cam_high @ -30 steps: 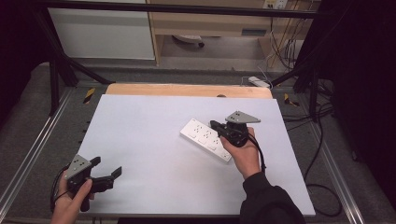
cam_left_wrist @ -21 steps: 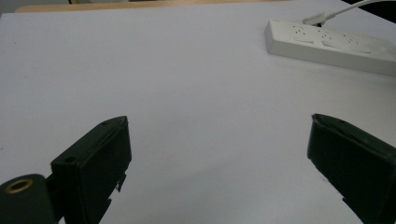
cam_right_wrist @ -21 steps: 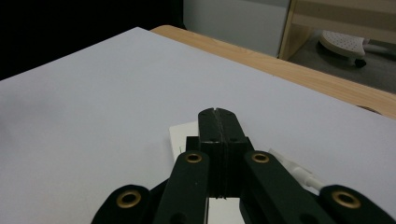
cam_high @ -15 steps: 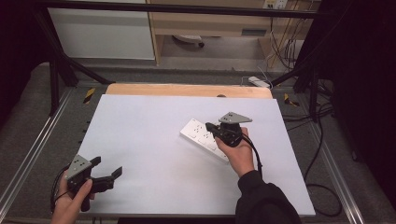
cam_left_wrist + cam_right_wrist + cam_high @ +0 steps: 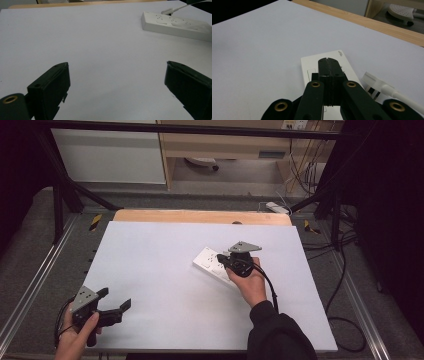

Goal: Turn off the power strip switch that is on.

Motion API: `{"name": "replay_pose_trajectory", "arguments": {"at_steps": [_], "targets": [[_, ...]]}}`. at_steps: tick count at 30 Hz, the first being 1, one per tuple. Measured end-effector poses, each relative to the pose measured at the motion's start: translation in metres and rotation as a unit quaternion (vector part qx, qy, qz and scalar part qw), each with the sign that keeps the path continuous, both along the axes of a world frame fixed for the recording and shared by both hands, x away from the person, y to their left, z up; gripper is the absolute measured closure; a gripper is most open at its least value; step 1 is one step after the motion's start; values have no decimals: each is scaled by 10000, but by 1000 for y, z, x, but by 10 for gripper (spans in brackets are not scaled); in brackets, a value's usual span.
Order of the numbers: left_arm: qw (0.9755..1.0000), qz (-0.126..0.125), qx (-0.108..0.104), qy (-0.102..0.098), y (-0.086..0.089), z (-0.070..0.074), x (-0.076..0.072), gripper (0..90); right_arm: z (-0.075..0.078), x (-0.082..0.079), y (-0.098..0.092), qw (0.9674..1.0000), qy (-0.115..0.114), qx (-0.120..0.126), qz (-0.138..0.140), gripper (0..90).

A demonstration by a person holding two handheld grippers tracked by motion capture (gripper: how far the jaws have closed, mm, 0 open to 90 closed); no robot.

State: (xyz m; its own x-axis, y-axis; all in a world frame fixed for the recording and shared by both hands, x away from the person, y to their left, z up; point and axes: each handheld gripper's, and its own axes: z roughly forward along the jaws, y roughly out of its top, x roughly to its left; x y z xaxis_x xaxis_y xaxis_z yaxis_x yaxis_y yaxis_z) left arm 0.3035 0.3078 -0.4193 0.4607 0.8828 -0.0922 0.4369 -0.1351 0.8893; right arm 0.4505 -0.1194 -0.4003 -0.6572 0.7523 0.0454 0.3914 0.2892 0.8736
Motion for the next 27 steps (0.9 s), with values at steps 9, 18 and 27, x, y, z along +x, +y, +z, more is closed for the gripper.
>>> {"name": "replay_pose_trajectory", "arguments": {"at_steps": [9,18,27], "targets": [[10000,2,29,-18,-1,0,0,61,-9,3,5,9998,109,-127,61,900],[9999,-59,82,-9,-2,-1,0,61,-15,2,11,9994,211,-217,135,900],[9999,-92,92,-1,-3,-1,0,61,-20,3,16,9989,264,-311,211,900]]}}
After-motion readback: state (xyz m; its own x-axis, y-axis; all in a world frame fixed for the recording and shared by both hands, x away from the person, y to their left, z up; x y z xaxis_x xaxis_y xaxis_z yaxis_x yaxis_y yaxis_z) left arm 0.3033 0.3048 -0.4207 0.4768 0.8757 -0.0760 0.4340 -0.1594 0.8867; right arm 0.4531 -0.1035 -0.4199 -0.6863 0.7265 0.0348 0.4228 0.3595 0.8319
